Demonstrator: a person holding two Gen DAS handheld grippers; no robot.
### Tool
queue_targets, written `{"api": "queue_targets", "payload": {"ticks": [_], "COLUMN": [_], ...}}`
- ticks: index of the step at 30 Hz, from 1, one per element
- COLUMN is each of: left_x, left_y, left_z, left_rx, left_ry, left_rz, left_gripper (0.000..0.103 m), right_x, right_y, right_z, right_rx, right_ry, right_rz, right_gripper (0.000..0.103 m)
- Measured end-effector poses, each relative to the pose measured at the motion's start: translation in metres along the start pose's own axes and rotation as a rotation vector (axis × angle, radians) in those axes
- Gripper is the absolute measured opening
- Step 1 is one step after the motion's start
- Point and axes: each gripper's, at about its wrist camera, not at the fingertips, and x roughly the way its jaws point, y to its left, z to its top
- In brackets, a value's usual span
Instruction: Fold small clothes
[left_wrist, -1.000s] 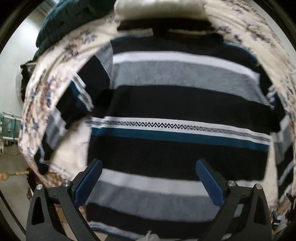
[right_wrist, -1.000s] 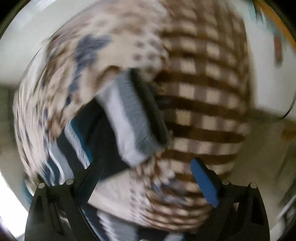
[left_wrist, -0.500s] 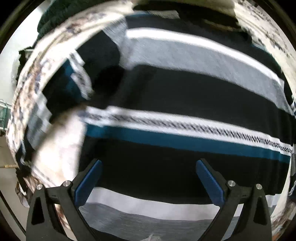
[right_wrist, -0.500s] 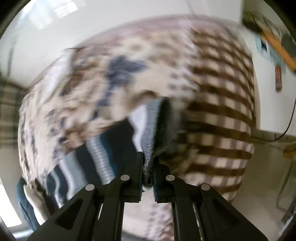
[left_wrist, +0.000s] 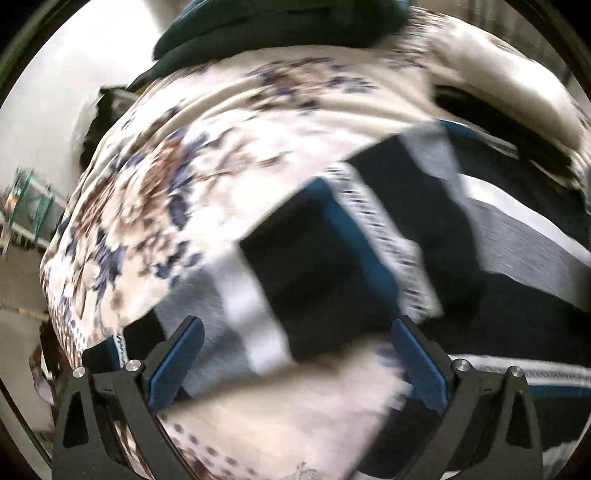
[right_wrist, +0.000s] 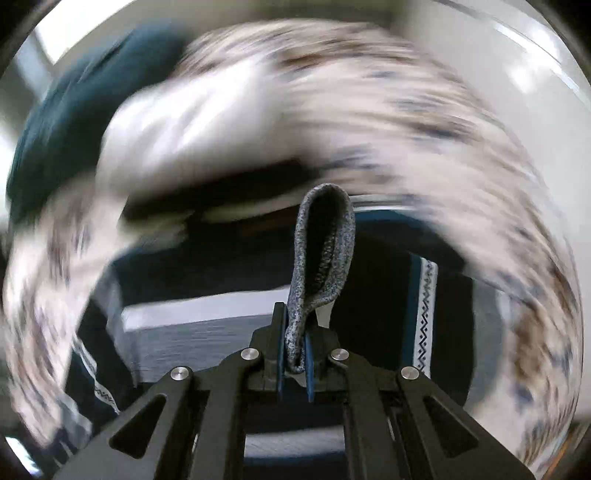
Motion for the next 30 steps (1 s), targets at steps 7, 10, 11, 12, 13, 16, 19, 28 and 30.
{"api": "queue_targets", "payload": {"ticks": [7,10,11,12,13,16,19,28,30], "left_x": [0.028,0.032,0.033,0.032,0.03,0.013,-0.009,0.004,0.027], "left_y": [0.051,0.061,0.065,0.067,0.07,0.091,0.129,0.273,0.296], "left_z": [0.003,-0.001,-0.002,-0.002,-0.003,-0.008,-0.023,-0.11,-0.125], "left_rx": [-0.098,-0.128,-0.138,-0.142,-0.148,-0.177,-0.252,-0.654,-0.779], "left_ry": [0.032,0.055,0.061,0.065,0.067,0.058,0.06,0.212,0.258], "left_rz": [0.002,-0.018,-0.027,-0.033,-0.043,-0.062,-0.095,-0.115,-0.149], "left_gripper": [0.103,0.103,0.103,0.103,0.103,0.103,0.103,0.103,0.102], "right_x": [0.054,0.066,0.07,0.072,0.071,0.049,0.02,0.012,0.02], "right_y": [0.161,0.175,0.176,0.175,0.173,0.152,0.112,0.008,-0.002], "right_z": [-0.03,-0.04,-0.044,-0.046,-0.048,-0.05,-0.062,-0.066,-0.076], "right_rx": [-0.263,-0.305,-0.305,-0.299,-0.286,-0.215,-0.111,0.141,0.182], "right_ry": [0.077,0.112,0.137,0.159,0.174,0.174,0.144,0.228,0.261], "right_rz": [0.038,0.012,0.016,0.033,0.072,0.208,0.28,0.22,0.199], "right_gripper": [0.008,0.008,0.009,0.013,0.013,0.035,0.058,0.063,0.063]}}
